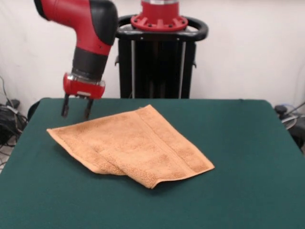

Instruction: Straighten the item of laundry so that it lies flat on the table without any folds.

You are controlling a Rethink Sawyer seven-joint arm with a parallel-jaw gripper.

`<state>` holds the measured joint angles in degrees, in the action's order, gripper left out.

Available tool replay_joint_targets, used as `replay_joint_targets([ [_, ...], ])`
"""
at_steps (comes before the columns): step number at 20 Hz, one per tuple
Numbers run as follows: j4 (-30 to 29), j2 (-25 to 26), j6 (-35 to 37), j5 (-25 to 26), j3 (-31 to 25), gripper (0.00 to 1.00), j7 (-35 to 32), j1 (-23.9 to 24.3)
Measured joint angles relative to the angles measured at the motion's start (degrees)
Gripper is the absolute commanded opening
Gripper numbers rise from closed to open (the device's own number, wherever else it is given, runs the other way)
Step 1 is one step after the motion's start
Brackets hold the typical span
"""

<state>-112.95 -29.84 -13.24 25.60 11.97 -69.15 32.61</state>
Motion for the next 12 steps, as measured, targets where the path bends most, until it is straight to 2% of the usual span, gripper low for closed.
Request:
replay_joint_targets([
  [2,-2.41,-4.17,6.86,-0.88,-1.5,1.0,0.0,-0.05],
  [3,-5.03,-8.46,13.74,-2.44,-3.13,1.0,0.0,-0.34],
  [6,-8.16,-13.0,20.32,-4.67,-5.14,1.0,0.0,-1.29],
  [10,-10.76,-14.92,20.64,-6.19,-7.52,1.0,0.0,-2.14],
  [12,-12.0,-14.18,16.88,-6.51,-9.39,1.0,-0.08,-2.11],
])
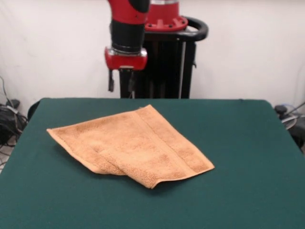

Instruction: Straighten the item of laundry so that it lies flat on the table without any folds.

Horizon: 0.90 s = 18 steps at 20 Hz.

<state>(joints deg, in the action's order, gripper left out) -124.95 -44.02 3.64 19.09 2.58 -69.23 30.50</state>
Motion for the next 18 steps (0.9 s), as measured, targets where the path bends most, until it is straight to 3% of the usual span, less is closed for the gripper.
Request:
replay_joint_targets([
  [3,-1.36,5.14,-15.52,-0.05,-2.41,1.0,-0.06,-0.31],
  [6,-1.71,7.79,-23.08,-0.06,-2.75,1.0,-0.06,-0.61],
  [7,-1.91,10.56,-31.0,-0.12,-2.78,1.0,-0.06,-1.07],
  [10,-1.91,14.32,-39.59,-0.22,-2.78,1.0,-0.06,-1.82],
  [13,-1.93,16.77,-42.61,-0.84,-2.78,1.0,-0.06,-2.96],
  [18,-2.21,20.57,-41.88,-3.32,-2.07,1.0,-0.06,-6.62],
])
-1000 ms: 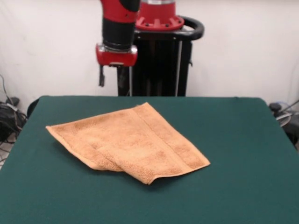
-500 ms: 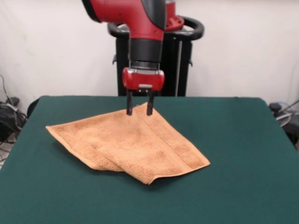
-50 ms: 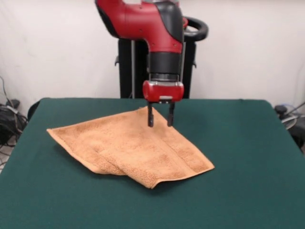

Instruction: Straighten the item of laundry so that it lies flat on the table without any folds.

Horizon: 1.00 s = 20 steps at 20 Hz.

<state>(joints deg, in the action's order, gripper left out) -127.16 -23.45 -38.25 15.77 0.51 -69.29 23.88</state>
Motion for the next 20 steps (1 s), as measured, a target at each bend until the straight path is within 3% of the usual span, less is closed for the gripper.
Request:
replay_joint_targets([
  [7,0.04,6.3,-0.34,-4.24,2.44,1.0,-0.01,-5.2],
  [15,-1.21,8.68,-9.84,-8.01,5.75,1.0,-0.01,-10.49],
  [20,-2.51,8.71,-10.66,-9.32,6.34,1.0,0.0,-10.79],
])
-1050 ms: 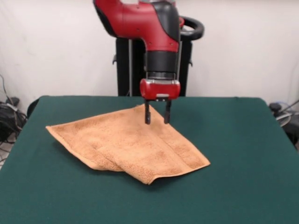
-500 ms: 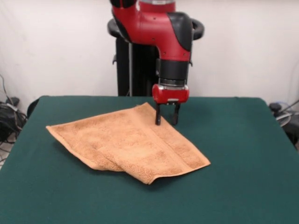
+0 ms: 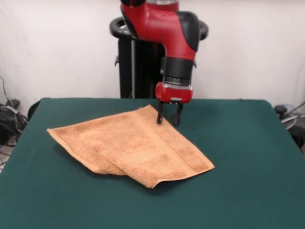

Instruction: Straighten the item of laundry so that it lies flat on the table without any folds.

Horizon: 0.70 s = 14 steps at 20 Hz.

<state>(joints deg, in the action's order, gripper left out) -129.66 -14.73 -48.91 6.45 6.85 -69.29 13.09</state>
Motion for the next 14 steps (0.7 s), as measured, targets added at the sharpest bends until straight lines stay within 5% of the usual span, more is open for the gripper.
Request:
replay_joint_targets([
  [14,-3.71,-1.4,-10.3,-5.71,6.56,1.0,0.0,-6.18],
])
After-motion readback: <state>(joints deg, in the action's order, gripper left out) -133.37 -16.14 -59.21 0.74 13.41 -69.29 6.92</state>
